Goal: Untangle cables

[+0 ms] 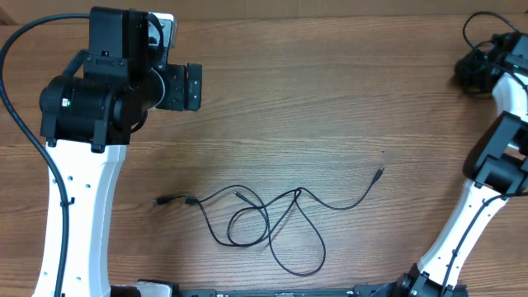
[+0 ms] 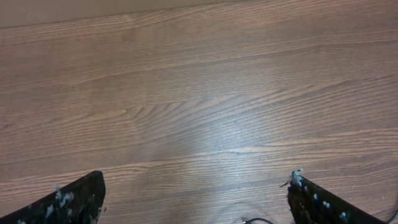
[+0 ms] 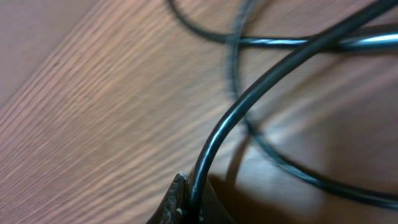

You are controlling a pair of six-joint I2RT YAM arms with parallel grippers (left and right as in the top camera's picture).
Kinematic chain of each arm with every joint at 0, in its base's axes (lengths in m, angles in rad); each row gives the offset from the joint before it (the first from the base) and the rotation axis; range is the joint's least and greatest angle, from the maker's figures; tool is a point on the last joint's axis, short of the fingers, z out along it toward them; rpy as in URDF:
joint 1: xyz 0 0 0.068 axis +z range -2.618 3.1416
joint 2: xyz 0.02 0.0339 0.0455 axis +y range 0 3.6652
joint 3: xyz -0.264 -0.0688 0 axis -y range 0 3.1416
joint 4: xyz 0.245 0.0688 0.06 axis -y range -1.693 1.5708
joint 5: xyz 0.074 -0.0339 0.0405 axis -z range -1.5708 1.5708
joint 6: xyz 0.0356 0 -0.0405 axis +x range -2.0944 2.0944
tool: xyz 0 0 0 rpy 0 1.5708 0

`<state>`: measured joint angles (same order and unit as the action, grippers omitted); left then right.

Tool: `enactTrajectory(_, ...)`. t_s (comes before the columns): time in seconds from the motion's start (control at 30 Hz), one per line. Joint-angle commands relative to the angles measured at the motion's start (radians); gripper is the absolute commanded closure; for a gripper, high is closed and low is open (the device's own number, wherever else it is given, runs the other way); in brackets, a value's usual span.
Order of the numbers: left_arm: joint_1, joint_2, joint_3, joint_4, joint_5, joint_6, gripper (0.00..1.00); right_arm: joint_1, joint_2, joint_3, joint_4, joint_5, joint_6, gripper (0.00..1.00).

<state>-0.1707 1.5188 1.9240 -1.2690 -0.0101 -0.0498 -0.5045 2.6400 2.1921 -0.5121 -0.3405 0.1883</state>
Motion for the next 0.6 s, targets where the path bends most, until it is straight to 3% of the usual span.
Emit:
enactTrajectory(0.0,-0.002,0.0,0.001,-0.002,0.011,-0.009,0.07,-0.073,0.06,0.009,-0.035,0.022,0.014,0.96)
enactTrajectory(0.1,-0.002,0.0,0.001,-0.001,0.011,-0.01,0.06,-0.092,0.06,0.009,-0.057,0.017,0.013,0.96)
enactTrajectory(0.13,-0.002,0.0,0.001,-0.001,0.011,-0.01,0.06,-0.092,0.06,0.009,-0.064,0.017,0.011,0.9)
enactTrajectory(0.17,-0.002,0.0,0.001,-0.002,0.012,-0.01,0.07,-0.092,0.06,0.009,-0.072,0.015,0.002,0.55)
enactTrajectory(0.2,-0.002,0.0,0.001,-0.002,0.016,-0.01,0.07,-0.092,0.058,0.01,-0.084,0.004,-0.01,0.05)
enactTrajectory(0.23,-0.002,0.0,0.001,-0.003,0.024,-0.01,0.07,-0.092,0.055,0.01,-0.096,-0.013,-0.034,0.0)
enactTrajectory(0.57,-0.002,0.0,0.001,-0.041,0.048,-0.009,0.07,-0.078,-0.072,0.042,-0.208,-0.065,-0.062,0.0)
